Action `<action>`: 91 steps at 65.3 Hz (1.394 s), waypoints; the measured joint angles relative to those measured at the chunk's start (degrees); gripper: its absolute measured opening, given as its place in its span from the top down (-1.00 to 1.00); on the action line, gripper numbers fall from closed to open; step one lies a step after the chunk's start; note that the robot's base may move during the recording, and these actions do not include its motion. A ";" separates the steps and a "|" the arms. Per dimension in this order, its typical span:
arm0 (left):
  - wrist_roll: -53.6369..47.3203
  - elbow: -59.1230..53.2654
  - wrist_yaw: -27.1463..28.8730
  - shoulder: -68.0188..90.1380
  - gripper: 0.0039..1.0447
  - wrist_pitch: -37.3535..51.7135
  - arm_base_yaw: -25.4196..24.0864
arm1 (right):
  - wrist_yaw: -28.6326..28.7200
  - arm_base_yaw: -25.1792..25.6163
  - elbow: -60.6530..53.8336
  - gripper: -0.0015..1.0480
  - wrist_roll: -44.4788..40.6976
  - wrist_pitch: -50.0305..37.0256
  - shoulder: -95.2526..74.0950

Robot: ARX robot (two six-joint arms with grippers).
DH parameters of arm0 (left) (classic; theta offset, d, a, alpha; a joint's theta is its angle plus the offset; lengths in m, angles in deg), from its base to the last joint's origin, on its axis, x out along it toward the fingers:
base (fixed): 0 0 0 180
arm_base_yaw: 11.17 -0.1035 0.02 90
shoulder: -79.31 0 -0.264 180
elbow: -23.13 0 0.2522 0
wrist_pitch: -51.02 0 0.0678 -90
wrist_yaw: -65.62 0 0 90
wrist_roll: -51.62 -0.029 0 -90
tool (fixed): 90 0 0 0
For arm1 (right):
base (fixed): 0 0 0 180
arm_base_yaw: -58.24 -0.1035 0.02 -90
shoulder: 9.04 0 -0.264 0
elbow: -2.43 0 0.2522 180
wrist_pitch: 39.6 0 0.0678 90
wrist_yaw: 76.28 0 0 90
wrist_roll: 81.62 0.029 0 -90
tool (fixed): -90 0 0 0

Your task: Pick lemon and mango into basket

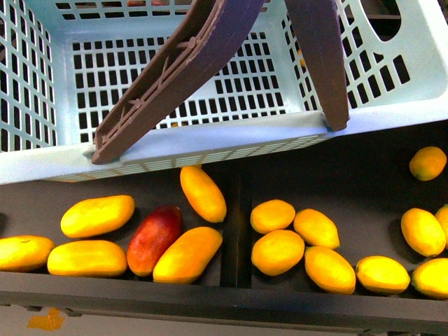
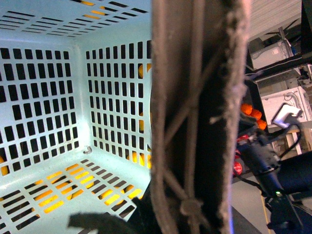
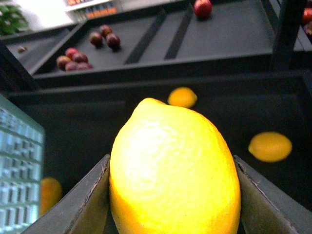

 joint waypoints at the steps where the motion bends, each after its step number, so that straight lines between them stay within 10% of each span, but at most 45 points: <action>1: 0.00 0.00 -0.02 0.00 0.92 0.00 0.00 | 0.02 -0.31 0.11 -0.18 0.24 0.00 0.42; 64: 0.02 -0.02 -0.15 0.00 0.92 0.00 0.00 | -3.61 -25.70 4.52 -0.18 3.96 4.76 2.71; 80: 0.02 -0.02 -0.09 0.00 0.92 0.00 0.00 | -5.64 -27.26 4.52 -0.85 2.03 7.78 1.68; 91: 0.04 -0.28 -0.22 0.00 0.92 -0.09 0.02 | -9.55 -25.64 4.24 -0.83 2.23 8.31 3.91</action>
